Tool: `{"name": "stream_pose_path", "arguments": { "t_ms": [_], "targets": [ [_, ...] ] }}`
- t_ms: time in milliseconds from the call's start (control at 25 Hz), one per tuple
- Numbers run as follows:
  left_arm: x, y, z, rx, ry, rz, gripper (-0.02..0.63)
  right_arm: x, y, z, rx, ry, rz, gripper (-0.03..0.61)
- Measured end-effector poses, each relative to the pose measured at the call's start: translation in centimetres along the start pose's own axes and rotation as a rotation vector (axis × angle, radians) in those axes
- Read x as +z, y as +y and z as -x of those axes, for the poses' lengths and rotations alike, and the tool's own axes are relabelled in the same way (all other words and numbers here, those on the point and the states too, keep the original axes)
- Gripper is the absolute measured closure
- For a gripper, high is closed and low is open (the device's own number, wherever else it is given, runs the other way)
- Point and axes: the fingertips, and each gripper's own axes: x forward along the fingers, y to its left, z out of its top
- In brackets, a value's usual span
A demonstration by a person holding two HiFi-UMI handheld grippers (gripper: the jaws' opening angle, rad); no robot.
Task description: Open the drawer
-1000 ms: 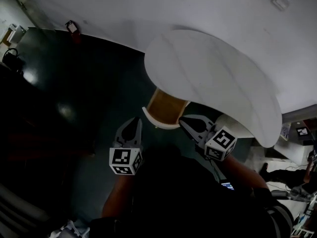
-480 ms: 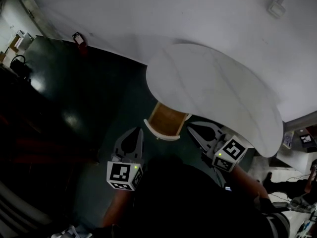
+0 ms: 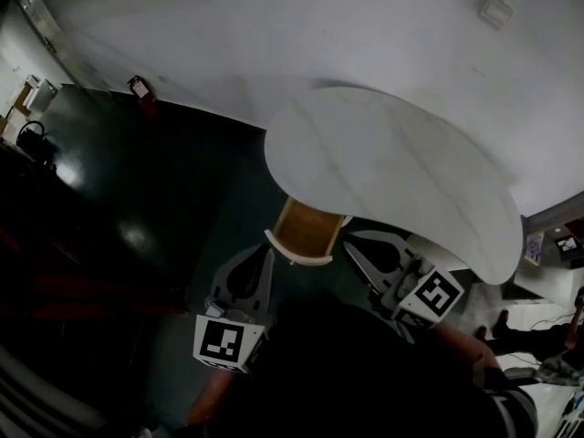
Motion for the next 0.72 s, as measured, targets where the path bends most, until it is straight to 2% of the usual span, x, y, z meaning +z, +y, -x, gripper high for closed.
{"name": "stream_pose_path", "arguments": {
  "t_ms": [120,320,720],
  "targets": [
    [0.2,-0.5,-0.2,-0.008,-0.01,-0.015,0.598,0.3,0.3,0.1,0.0,-0.004,0.017,0.563],
    [-0.3,-0.2,-0.4,0.004,-0.02,0.003,0.598,0.5,0.5,0.0,-0.028,-0.011,0.04,0.563],
    [-0.1,-0.2,0.5,0.026,-0.038,-0.015,0.598,0.7,1.6,0.6,-0.008,0.006,0.082,0.563]
  ]
}}
